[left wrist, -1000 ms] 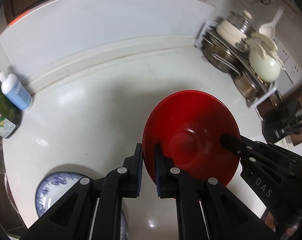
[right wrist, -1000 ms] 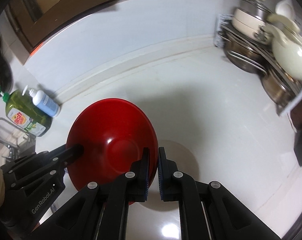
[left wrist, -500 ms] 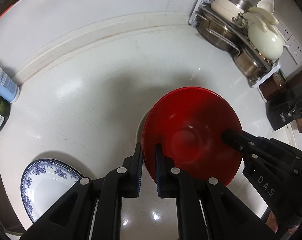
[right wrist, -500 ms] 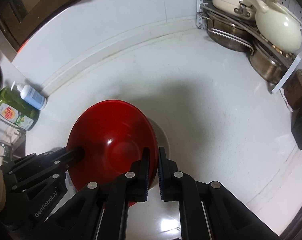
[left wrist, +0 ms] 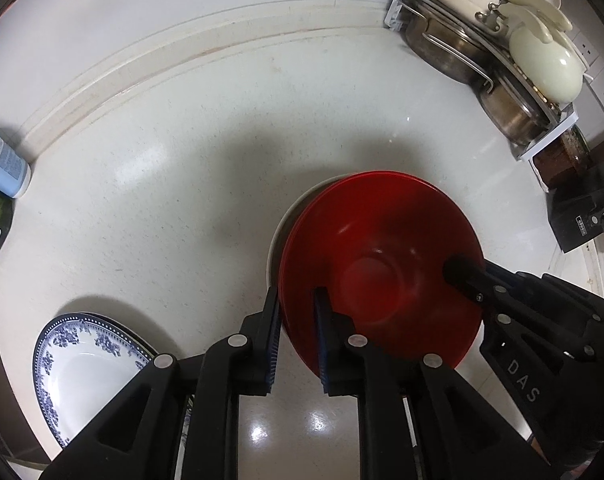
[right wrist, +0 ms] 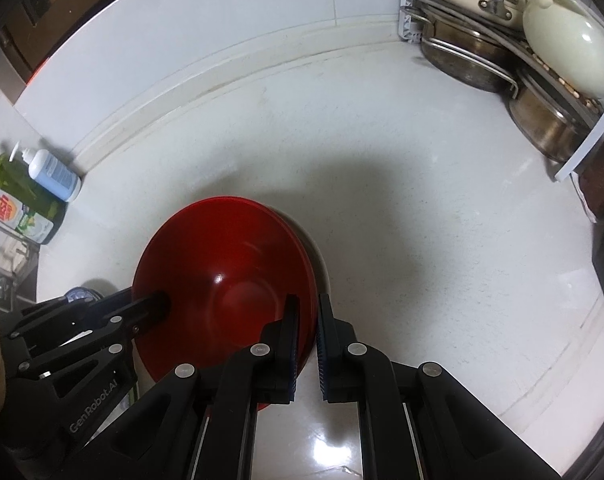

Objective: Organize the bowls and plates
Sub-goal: 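Carry the red bowl with both grippers over the white bowl, then lower the red bowl into the white bowl and open both grippers, then close both grippers on the rim of the nested bowl stack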

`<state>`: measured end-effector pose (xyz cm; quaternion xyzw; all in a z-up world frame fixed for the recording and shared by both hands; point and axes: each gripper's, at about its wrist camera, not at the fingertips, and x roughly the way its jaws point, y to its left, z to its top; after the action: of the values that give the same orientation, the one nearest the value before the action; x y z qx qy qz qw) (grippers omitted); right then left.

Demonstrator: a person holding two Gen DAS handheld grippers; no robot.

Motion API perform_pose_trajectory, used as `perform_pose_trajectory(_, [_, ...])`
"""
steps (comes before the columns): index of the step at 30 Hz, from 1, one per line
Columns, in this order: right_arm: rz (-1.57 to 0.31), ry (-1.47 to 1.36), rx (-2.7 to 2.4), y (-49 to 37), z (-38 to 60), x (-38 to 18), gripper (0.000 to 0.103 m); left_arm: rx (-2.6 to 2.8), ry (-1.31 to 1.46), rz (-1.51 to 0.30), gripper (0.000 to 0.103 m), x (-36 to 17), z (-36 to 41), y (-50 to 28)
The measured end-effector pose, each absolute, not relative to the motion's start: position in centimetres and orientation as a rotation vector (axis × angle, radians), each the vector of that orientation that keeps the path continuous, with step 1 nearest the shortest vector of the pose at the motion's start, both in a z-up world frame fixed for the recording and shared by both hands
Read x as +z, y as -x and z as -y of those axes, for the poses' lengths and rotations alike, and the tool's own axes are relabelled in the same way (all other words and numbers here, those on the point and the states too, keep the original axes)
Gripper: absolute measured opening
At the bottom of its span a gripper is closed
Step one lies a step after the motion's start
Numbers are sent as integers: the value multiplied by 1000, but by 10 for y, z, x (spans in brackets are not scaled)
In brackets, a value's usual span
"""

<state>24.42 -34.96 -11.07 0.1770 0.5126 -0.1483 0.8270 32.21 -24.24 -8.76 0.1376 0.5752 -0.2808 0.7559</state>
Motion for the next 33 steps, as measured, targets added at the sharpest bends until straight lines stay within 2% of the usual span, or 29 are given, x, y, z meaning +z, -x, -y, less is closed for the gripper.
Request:
perform_pose_trajectory(6, [-1101, -369, -295, -246, 350, -115, 11, -611, -317, -1230, 29, -85, 243, -322])
perform_pose_trajectory(10, [-1087, -363, -301, -243, 352, -112, 11, -622, -336, -1187, 48, -75, 243, -321])
perform_pose_trajectory(15, [-1061, -382, -305, -236, 354, -101, 12, -620, -306, -1144, 52, -59, 232, -324])
perform_pose_trajectory(17, [-1035, -379, -323, -232, 353, -92, 20, -619, -293, -1127, 57, -53, 228, -325])
perform_pose_trajectory(19, [-983, -382, -333, -226, 351, -81, 49, -621, -281, -1118, 59, -48, 224, -326])
perform_pose_trajectory(21, [-934, -375, -355, -221, 348, -72, 58, -614, -265, -1101, 64, -43, 217, -328])
perform_pose_trajectory(25, [-878, -349, -397, -215, 342, -66, 61, -582, -262, -1064, 69, -41, 208, -328])
perform_pose_trajectory(33, [-764, -344, -458, -203, 336, -79, 61, -554, -274, -1044, 70, -58, 196, -322])
